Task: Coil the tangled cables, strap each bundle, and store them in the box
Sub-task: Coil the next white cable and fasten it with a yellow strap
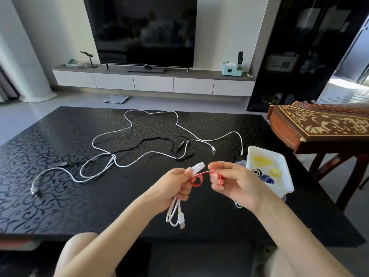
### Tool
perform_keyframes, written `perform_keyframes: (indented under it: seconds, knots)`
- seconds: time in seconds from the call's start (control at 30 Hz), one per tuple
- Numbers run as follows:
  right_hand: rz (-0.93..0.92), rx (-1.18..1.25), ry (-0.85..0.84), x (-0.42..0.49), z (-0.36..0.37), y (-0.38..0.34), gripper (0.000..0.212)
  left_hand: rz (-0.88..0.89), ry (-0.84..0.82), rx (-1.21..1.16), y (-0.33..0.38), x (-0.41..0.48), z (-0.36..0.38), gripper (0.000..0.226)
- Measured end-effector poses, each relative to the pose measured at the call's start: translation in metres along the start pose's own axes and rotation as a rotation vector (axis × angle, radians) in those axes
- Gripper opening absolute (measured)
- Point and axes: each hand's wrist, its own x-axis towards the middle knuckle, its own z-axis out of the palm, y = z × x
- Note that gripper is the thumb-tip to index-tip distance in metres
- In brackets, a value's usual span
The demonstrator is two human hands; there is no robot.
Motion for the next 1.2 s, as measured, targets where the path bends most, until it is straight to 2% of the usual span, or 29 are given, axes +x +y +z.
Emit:
perform_keyframes:
  seconds: [0.07, 0.1, 0.27, 0.37, 0.53, 0.67, 0.77, 0.83, 0.9, 0.93, 1.03, 1.1, 1.2]
  knots:
    - [-0.014, 0.131, -0.056, -0.001, 0.004, -0.001, 0.028, 0.02, -0.045, 0.01, 0.001, -0.004, 0.004, 0.037]
    - [-0.047, 0.12, -0.072, -0.002, 0.005, -0.002, 0.03, 0.03, -0.063, 0.006, 0.001, -0.006, 0.005, 0.037]
    - [-0.242, -0.205, -0.141, -0.01, 0.01, -0.005, 0.046, 0.057, -0.117, -0.126, 0.005, -0.011, 0.006, 0.04]
    - [-0.341, -0.348, -0.127, -0.01, 0.016, -0.006, 0.044, 0.062, -0.152, -0.193, 0.007, -0.015, 0.005, 0.041]
    - [-0.463, -0.517, 0.004, -0.007, 0.029, -0.009, 0.022, 0.077, -0.175, -0.126, 0.012, -0.022, 0.005, 0.039]
    - [-0.589, -0.683, 0.236, -0.002, 0.04, -0.008, 0.035, 0.098, -0.149, 0.11, 0.012, -0.03, 0.012, 0.037]
    - [-0.667, -0.819, 0.36, -0.003, 0.049, -0.004, 0.036, 0.142, -0.019, 0.357, 0.011, -0.031, 0.021, 0.037]
    - [-0.744, -0.846, 0.36, -0.006, 0.054, 0.001, 0.037, 0.157, 0.079, 0.358, 0.011, -0.029, 0.026, 0.038]
    - [-0.797, -0.707, 0.365, -0.01, 0.061, 0.002, 0.04, 0.178, 0.126, 0.277, 0.011, -0.027, 0.029, 0.039]
    - [-0.78, -0.558, 0.36, -0.012, 0.064, -0.001, 0.042, 0.192, 0.147, 0.261, 0.011, -0.026, 0.029, 0.039]
    - [-0.526, -0.084, 0.242, -0.02, 0.061, -0.013, 0.042, 0.235, 0.198, 0.276, 0.009, -0.025, 0.024, 0.037]
    - [-0.393, -0.115, 0.253, -0.021, 0.051, -0.017, 0.044, 0.272, 0.207, 0.282, 0.009, -0.026, 0.019, 0.037]
    - [-0.177, -0.239, 0.355, -0.017, 0.03, -0.011, 0.04, 0.317, 0.176, 0.263, 0.013, -0.03, 0.012, 0.036]
